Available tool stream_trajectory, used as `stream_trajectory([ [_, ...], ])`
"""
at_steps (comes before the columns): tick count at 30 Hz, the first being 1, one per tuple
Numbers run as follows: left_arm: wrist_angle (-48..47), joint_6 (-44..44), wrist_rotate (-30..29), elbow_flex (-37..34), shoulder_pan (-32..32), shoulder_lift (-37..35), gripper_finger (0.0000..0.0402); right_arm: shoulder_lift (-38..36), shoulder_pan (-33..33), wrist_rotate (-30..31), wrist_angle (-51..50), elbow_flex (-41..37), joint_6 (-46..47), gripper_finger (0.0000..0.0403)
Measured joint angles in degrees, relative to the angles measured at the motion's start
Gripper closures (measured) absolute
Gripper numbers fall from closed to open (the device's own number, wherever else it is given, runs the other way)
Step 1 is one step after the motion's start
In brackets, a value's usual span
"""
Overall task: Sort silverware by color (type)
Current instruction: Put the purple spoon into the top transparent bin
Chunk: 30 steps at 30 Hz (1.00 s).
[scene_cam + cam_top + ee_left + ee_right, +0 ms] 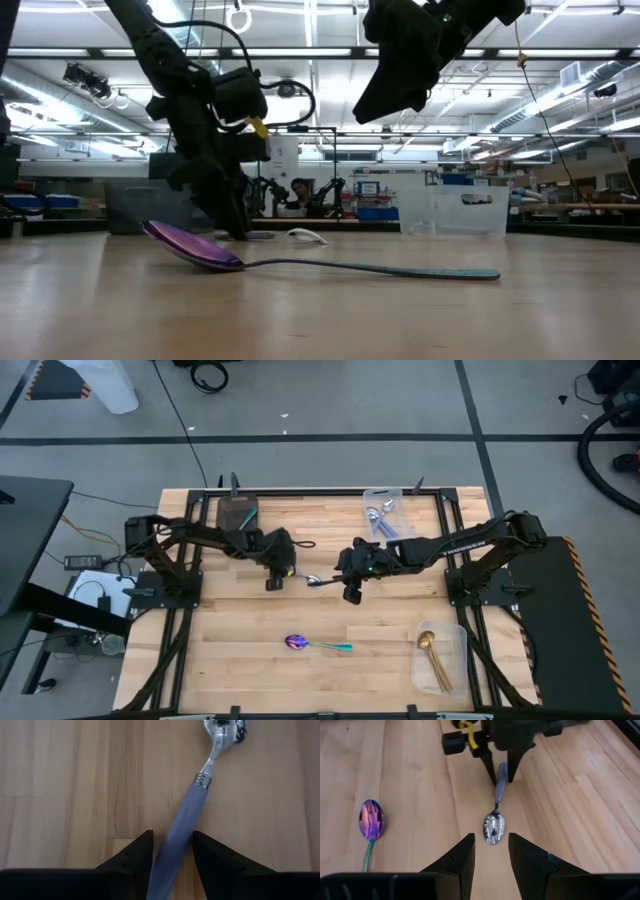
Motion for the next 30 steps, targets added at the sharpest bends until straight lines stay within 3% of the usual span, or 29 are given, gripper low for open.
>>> stream_trajectory([
  [6,-1.22,0.98,1.27,0.21,-0.08,1.83,0.0299,0.0,1.4,1.52,0.0,0.0,-0.02,0.0275],
  [10,-2.43,4.05,-1.7,0.23,-1.95,1.83,0.0343,0.02,1.85,2.41,-0.02,0.0,-0.08,0.0275],
  [22,-3.33,5.24,-9.21,0.65,-6.45,0.73,0.0343,0.02,1.86,3.46,0.3,0.0,-0.86,0.0275],
  [25,-4.03,4.66,-9.61,1.09,-6.76,-1.54,0.0348,-0.1,2.6,6.87,1.59,0.0,-1.84,0.0275],
  [27,-3.92,4.0,-9.3,1.43,-6.75,-3.64,0.0381,-0.83,3.47,10.01,1.14,0.0,-2.11,0.0275],
  [30,-4.45,3.51,-9.1,1.23,-6.38,-6.02,0.0399,-2.01,5.0,13.55,1.28,0.02,-2.13,0.0275],
])
